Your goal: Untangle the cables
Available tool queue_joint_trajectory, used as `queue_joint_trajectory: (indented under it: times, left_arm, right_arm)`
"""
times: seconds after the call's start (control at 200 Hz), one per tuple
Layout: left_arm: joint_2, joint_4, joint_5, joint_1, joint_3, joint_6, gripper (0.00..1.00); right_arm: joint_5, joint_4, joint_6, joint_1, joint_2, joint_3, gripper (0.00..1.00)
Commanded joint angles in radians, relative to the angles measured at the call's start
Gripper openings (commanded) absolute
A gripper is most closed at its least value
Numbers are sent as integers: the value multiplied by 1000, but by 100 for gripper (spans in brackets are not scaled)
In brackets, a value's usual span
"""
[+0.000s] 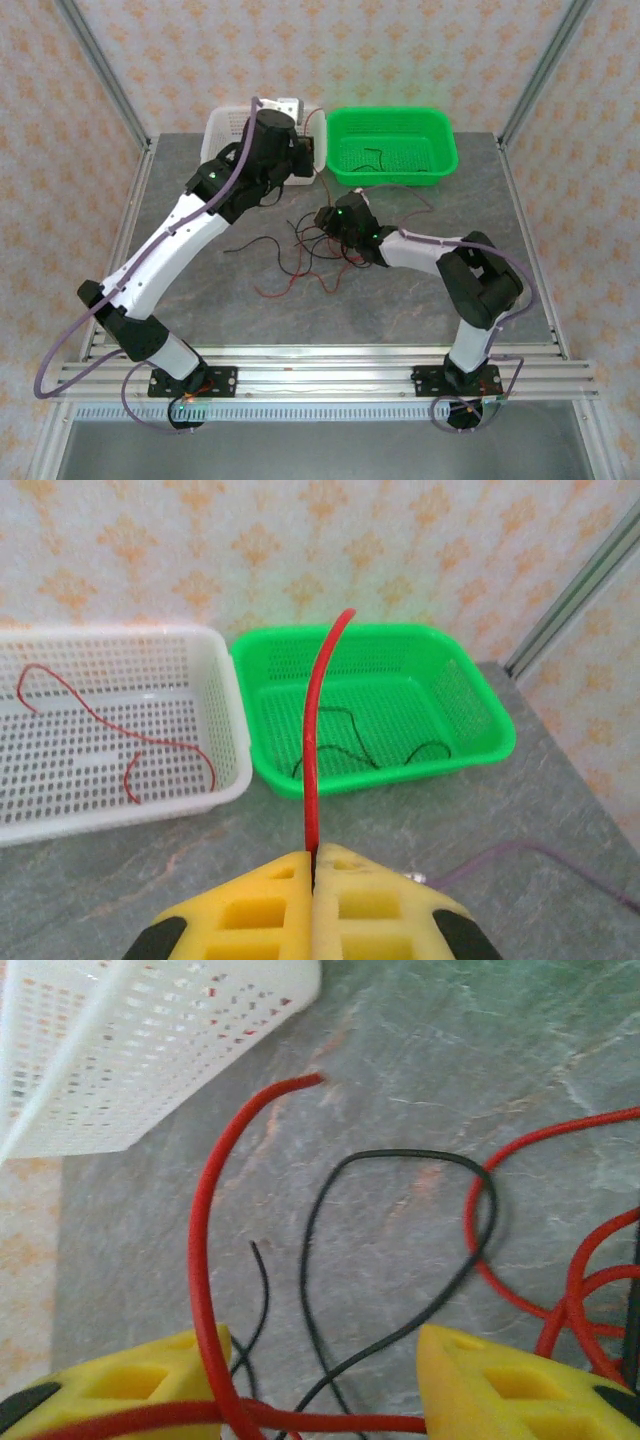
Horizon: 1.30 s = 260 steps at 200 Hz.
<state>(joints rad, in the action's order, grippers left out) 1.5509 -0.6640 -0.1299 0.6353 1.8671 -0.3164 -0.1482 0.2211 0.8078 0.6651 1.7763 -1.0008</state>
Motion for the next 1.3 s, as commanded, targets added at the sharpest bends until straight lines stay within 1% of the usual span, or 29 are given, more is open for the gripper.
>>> queue_joint_trajectory:
  times: [0.0, 0.26, 0.345, 0.425, 0.48, 0.531, 0.621, 0.726, 0.836, 0.876, 0.986, 1.086, 1.166, 1.201, 1.296]
  left_arm:
    - [-20, -42, -79, 6, 112, 38, 0]
    - [46, -129, -194, 4, 331, 86, 0]
    - [59, -144, -205, -1, 357, 91, 0]
    - [59, -150, -203, -5, 334, 82, 0]
    - [49, -141, -198, -5, 286, 71, 4]
    - [29, -119, -186, -6, 217, 60, 11]
    - [-5, -78, -156, -9, 62, 29, 30]
    - [-38, -28, -113, -15, -132, -18, 50]
    - [-68, 41, -57, -37, -336, -87, 62]
    - [-77, 64, -40, -49, -401, -116, 63]
    - [-93, 127, 5, -92, -554, -191, 64]
    - [-92, 196, 75, -136, -674, -250, 64]
    - [-69, 242, 111, -164, -741, -264, 63]
    - [-56, 259, 124, -176, -763, -301, 63]
    - [-10, 298, 151, -206, -801, -321, 63]
  right_arm:
    - [81, 7, -18, 2, 27, 39, 51]
    - [123, 3, -27, 1, 31, 107, 51]
    - [128, 2, -30, -1, 25, 120, 51]
    - [128, 1, -36, -1, 16, 126, 51]
    - [125, -4, -43, -1, 4, 127, 51]
    - [121, -16, -52, -1, -11, 125, 51]
    - [122, -50, -77, -1, -52, 117, 51]
    - [132, -102, -110, -1, -121, 110, 54]
    - [146, -168, -148, -1, -203, 95, 59]
    - [149, -192, -160, -1, -230, 90, 60]
    - [167, -250, -185, -1, -306, 82, 62]
    - [181, -290, -202, -1, -368, 79, 63]
    - [192, -320, -215, -1, -410, 76, 63]
    - [196, -331, -219, -1, -425, 76, 64]
    - [202, -353, -224, -1, -467, 84, 64]
